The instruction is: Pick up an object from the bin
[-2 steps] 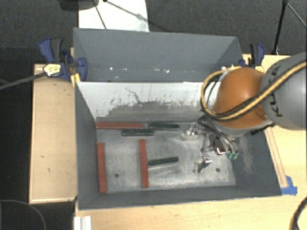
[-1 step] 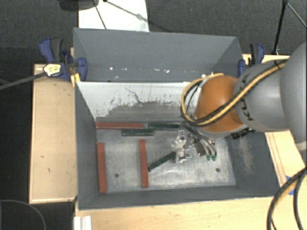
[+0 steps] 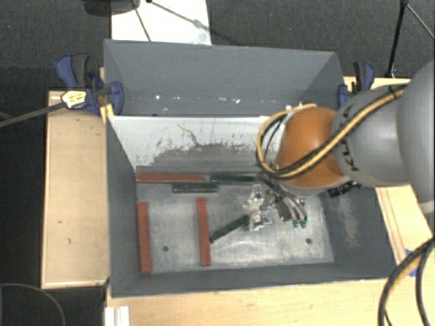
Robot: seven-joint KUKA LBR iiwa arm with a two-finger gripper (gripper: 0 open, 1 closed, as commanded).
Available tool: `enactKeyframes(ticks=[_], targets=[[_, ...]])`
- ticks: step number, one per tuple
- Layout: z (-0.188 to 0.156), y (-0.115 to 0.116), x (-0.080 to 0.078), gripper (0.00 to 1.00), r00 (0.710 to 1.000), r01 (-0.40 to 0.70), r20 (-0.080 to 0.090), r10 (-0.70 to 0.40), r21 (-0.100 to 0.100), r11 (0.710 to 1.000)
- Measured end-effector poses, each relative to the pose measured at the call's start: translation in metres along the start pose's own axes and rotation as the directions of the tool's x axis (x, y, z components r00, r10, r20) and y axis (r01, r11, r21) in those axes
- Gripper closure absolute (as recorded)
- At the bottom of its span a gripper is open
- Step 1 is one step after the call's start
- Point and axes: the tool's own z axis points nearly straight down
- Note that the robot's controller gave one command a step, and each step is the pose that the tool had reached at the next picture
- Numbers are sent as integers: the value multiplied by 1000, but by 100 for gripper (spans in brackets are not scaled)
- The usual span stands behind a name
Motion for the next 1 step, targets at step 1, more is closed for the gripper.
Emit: enactKeyframes(ticks=[1], targets=[[-39, -1, -3, 100, 1000, 6, -9, -6, -1, 1000]])
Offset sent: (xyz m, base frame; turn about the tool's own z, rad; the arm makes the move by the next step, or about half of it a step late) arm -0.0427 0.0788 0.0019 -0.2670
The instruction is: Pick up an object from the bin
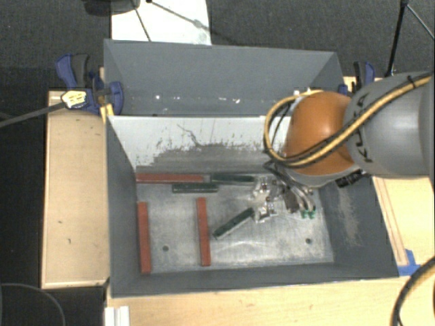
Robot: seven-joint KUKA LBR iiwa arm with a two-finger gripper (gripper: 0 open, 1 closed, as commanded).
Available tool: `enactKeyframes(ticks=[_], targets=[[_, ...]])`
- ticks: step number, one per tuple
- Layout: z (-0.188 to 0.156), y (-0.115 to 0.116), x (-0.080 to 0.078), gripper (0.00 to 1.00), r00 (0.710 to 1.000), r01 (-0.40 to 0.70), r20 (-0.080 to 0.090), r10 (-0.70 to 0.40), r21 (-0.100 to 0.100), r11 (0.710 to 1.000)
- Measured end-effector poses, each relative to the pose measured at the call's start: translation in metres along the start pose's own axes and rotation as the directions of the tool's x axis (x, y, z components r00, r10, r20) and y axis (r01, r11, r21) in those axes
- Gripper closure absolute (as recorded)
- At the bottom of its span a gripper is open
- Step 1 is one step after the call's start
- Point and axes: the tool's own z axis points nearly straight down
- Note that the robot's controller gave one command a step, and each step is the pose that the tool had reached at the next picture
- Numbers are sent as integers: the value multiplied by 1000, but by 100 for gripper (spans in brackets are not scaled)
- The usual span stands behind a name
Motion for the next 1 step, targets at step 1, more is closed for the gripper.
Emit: enactKeyframes(ticks=[1], targets=[[5, 44, 17, 100, 988, 156, 16, -156, 3, 988]])
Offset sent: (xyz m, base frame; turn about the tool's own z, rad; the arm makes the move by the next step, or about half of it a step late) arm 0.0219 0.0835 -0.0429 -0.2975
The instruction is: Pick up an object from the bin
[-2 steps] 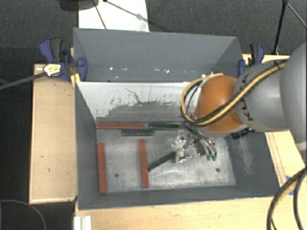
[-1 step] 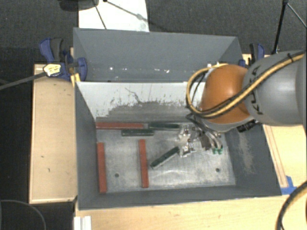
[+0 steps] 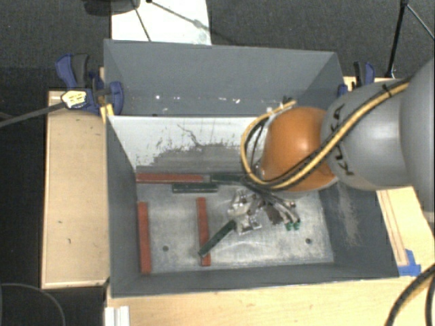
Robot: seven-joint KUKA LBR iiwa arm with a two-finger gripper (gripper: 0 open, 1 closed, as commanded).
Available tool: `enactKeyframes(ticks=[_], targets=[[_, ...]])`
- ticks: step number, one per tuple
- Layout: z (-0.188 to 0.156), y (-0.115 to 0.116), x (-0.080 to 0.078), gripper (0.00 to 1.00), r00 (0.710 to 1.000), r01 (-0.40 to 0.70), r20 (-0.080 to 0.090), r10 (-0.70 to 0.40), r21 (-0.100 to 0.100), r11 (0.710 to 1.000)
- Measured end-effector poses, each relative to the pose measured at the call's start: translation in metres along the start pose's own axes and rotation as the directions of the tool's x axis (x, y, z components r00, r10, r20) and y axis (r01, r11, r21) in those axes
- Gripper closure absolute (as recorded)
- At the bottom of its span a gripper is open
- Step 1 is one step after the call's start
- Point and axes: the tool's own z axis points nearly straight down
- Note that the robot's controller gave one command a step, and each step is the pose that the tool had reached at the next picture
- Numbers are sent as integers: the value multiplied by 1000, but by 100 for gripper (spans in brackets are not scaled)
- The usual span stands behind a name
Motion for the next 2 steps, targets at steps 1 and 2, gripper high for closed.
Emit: enactKeyframes(ticks=[1, 2], targets=[[25, 26, -23, 100, 993, 119, -11, -120, -6, 993], [-127, 1, 27, 100, 999, -53, -5, 53, -1, 999]])
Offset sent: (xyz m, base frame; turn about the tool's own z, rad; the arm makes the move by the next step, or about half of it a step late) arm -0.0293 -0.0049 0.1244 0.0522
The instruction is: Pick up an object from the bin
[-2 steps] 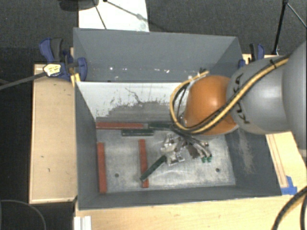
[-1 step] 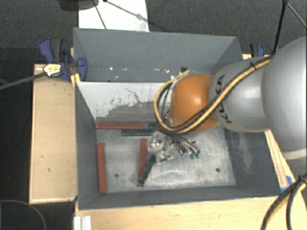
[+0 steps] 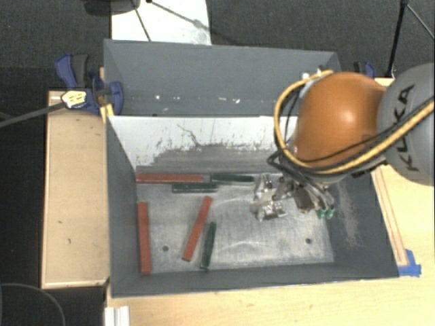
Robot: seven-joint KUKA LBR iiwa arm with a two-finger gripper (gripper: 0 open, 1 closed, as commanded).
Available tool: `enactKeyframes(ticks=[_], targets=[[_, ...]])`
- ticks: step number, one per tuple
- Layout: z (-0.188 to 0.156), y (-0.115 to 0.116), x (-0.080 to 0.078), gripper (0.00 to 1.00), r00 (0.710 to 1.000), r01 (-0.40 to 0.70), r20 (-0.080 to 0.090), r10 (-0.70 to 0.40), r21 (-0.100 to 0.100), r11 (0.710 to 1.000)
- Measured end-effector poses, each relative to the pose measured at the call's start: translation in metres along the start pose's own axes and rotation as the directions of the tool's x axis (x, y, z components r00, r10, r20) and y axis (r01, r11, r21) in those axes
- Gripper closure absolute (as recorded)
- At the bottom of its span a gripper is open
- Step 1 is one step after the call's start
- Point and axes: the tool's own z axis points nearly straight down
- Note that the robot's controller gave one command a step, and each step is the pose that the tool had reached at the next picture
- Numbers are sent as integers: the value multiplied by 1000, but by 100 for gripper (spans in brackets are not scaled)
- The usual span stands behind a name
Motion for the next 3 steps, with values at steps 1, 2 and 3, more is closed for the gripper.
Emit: enactKeyframes(ticks=[1, 2, 3], targets=[[1, 0, 1, 0, 1000, 2, -3, -2, 0, 1000], [1, 0, 1, 0, 1000, 2, -3, -2, 0, 1000], [40, 46, -6, 0, 999, 34, 4, -34, 1, 999]])
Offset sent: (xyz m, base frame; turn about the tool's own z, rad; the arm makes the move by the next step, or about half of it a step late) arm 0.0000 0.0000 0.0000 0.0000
